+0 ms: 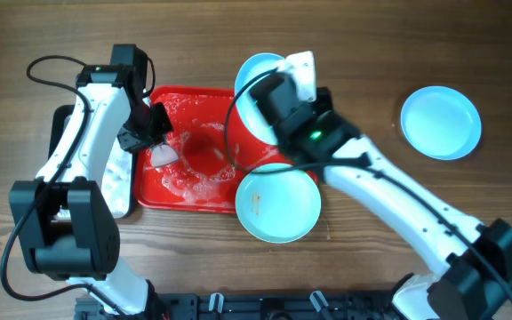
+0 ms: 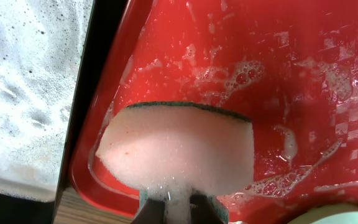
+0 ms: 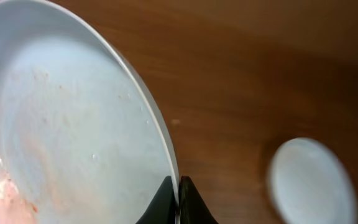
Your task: Clean dirty plates on tray and stack at the side
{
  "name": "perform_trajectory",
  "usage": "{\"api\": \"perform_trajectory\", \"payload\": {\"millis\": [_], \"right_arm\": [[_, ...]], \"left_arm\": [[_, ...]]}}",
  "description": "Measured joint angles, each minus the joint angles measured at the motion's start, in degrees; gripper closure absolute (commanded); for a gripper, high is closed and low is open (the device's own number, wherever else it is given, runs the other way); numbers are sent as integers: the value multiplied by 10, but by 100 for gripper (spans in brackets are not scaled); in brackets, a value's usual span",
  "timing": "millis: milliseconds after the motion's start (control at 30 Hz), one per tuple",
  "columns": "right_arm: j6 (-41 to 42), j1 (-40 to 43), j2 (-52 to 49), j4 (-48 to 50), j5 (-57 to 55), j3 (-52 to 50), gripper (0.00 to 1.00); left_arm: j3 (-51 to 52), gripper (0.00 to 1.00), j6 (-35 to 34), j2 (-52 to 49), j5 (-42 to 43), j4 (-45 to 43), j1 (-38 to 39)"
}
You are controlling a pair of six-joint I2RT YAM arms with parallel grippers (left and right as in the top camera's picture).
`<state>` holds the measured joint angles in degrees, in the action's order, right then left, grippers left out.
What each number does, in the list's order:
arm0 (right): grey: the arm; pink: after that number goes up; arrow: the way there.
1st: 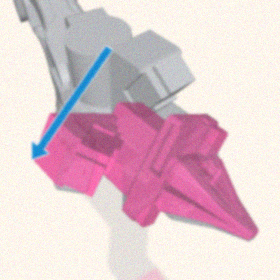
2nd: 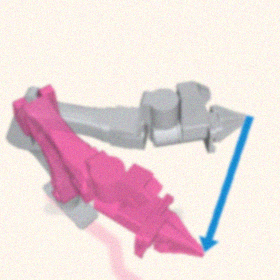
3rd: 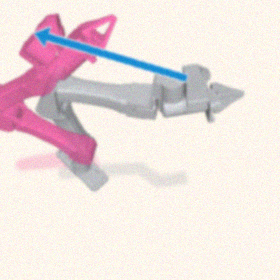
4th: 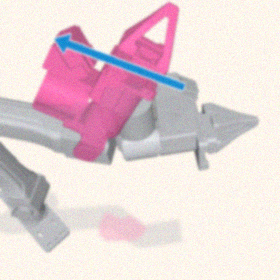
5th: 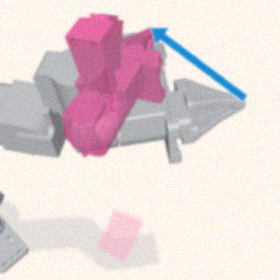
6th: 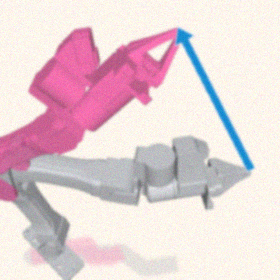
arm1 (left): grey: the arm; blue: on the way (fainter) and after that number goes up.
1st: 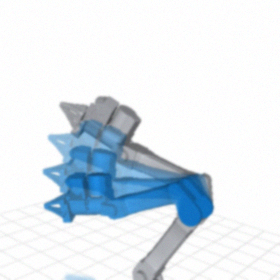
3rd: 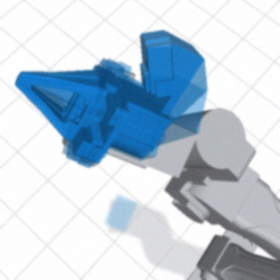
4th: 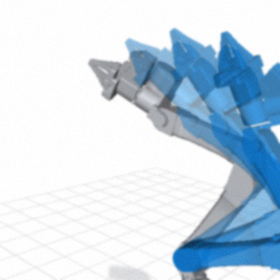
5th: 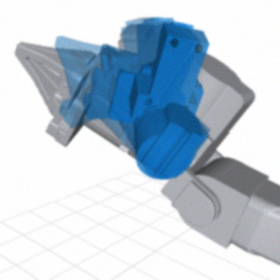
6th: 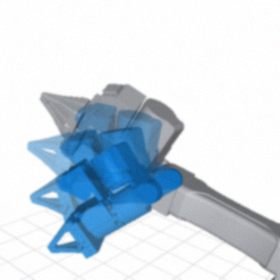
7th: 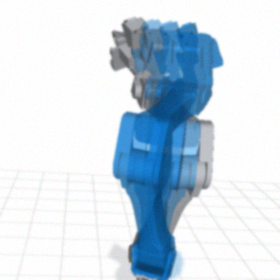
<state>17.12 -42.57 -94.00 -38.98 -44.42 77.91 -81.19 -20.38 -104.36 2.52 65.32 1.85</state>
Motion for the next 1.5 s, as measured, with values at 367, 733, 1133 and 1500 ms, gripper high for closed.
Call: {"api": "perform_trajectory", "payload": {"millis": [367,733,1133,1500], "right_arm": [[-30,-89,-56,17,-176,0,96],[-47,-128,-63,68,-253,0,96],[-30,-139,-63,82,-274,0,96],[40,-136,-65,82,-163,-3,96]], "left_arm": [[0,96,0,0,0,-7,0],[0,96,0,0,4,-11,0],[0,96,0,0,4,-11,0],[0,96,0,0,19,-14,0]]}}
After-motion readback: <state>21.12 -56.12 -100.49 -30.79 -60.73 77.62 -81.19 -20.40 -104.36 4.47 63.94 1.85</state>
